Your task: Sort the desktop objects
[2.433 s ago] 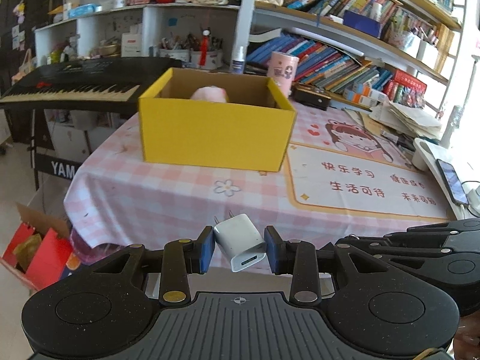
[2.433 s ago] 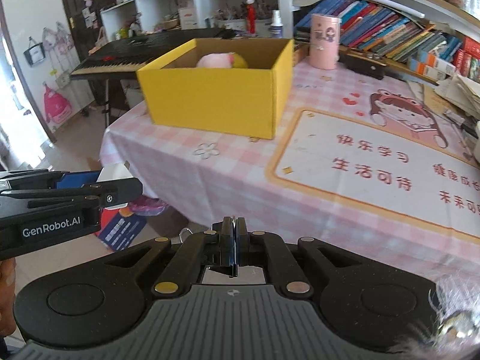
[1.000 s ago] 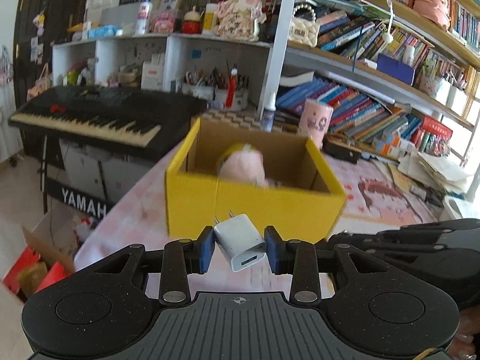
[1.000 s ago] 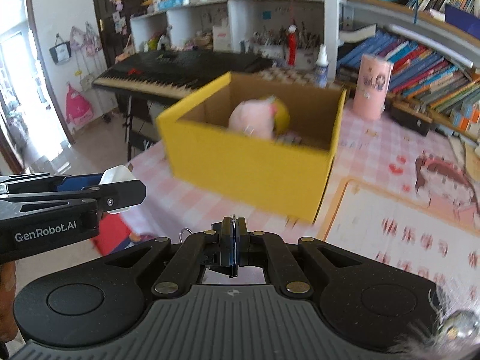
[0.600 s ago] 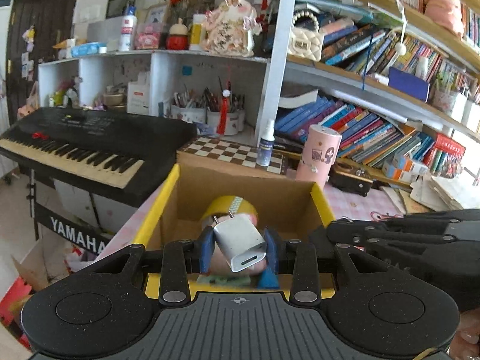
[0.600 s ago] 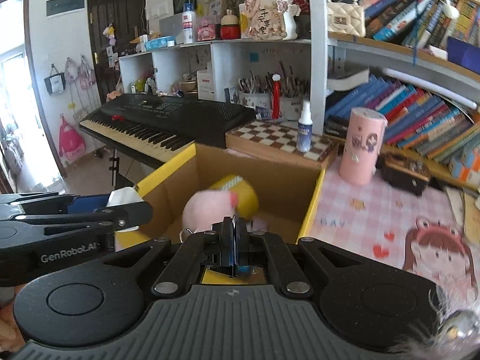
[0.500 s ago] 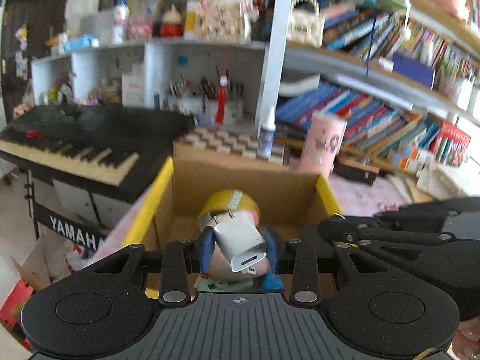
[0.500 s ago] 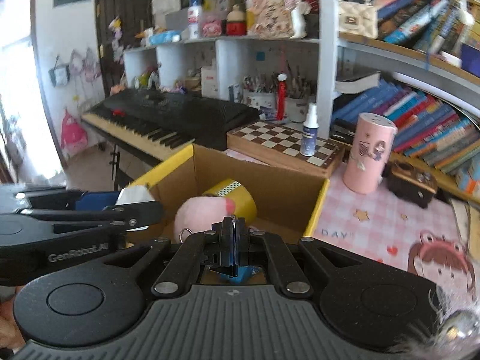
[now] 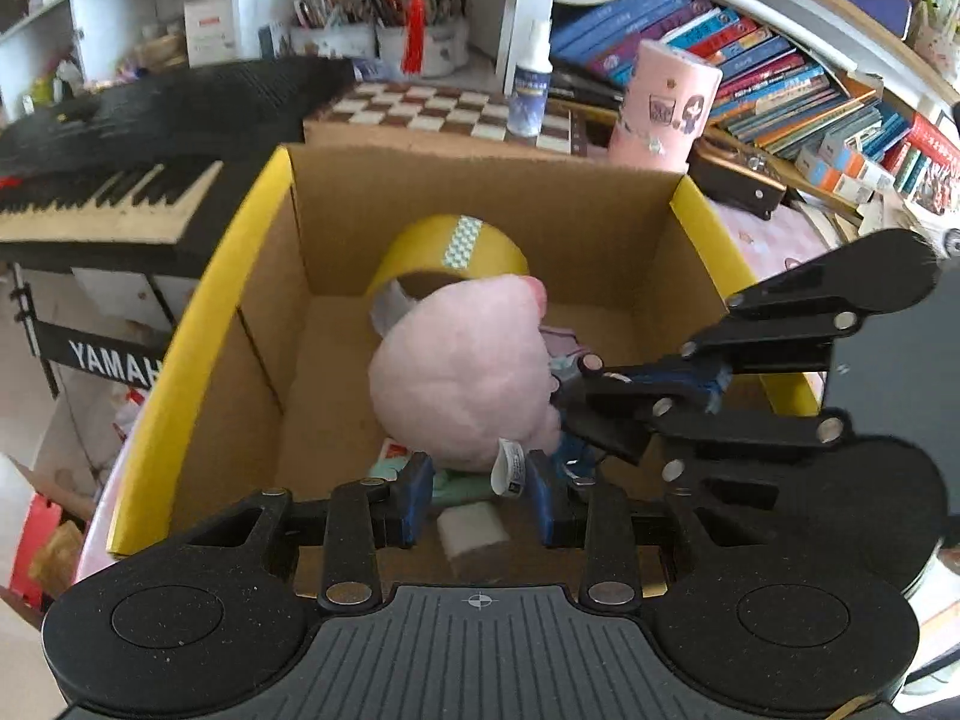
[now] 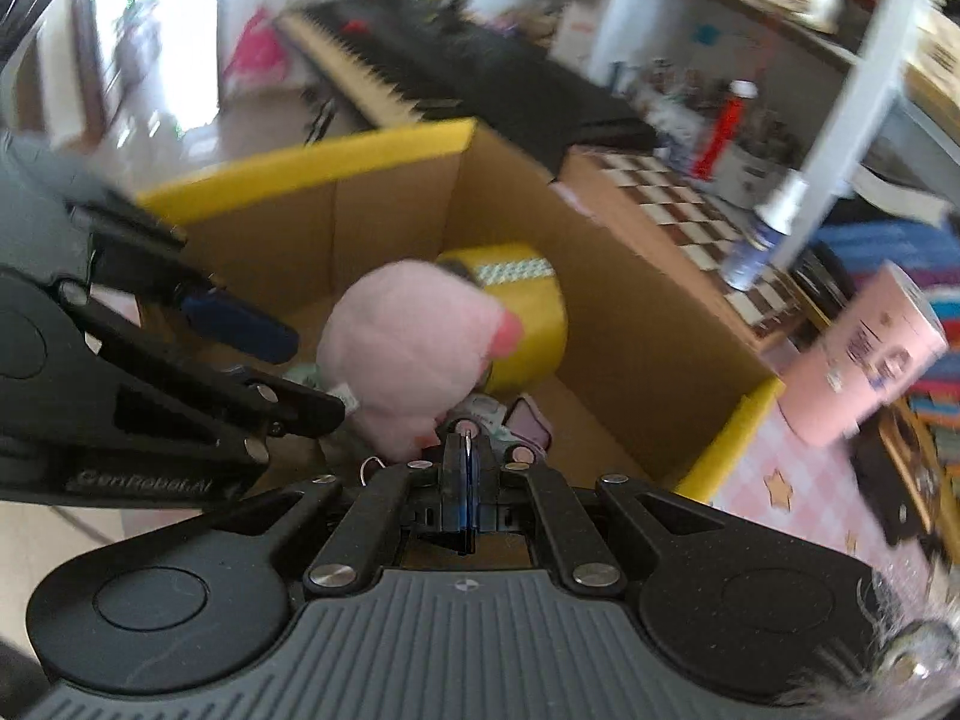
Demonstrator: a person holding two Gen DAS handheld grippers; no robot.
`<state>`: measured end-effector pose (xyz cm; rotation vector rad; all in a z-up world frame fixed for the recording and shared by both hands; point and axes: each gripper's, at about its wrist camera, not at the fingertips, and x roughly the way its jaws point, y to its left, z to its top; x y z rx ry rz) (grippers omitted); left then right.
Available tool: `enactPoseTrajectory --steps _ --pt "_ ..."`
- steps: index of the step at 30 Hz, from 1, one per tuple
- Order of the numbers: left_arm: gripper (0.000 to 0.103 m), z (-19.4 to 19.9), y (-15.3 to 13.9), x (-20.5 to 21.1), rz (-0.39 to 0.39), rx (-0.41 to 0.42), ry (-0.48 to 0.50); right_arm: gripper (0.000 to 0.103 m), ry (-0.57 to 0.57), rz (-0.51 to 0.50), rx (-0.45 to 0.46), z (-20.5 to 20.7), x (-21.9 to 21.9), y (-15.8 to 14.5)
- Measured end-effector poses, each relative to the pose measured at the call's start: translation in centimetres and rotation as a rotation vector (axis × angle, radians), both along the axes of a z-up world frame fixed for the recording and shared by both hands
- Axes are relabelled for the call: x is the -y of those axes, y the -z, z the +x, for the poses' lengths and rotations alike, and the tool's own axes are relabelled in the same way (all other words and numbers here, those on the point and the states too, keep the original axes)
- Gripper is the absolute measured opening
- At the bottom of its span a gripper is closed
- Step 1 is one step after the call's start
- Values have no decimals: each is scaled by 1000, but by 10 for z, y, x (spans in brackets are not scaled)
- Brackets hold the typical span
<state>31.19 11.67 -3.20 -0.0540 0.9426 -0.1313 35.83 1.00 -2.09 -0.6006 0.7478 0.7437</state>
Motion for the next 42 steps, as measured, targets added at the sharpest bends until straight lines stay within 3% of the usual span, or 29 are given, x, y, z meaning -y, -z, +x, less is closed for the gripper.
enactPoseTrajectory --steps 6,10,12,15,19,23,26,29,30,35,40,42 --pt "34 -2 3 2 -9 24 0 2 -60 -63 -12 11 -7 9" --pt "38 -15 -5 -1 6 108 -27 4 -61 -68 -31 16 -11 11" --pt "48 -25 -10 -5 15 155 -67 5 -40 -48 -52 17 -11 11" --pt "50 -37 -17 -12 -15 190 -118 6 7 16 -65 16 -7 5" --pt "50 -49 -29 -15 -42 240 -132 6 61 65 -12 1 1 -7" --pt "52 -64 -44 -18 -53 311 -144 6 136 132 32 -17 14 -24" --pt "58 -77 -56 -17 -24 357 -149 6 201 190 90 -37 27 -41" --pt "60 -95 -65 -15 25 400 -147 18 311 263 150 -58 42 -55" --pt "62 -102 -67 -14 35 415 -144 28 356 289 170 -66 49 -59" --pt "70 -136 -71 -14 42 454 -133 31 542 366 221 -106 73 -65" --pt "73 -173 -70 -13 59 476 -166 34 639 370 264 -154 85 -58" --pt "73 -190 -68 -13 69 489 -175 43 685 379 276 -174 88 -55"
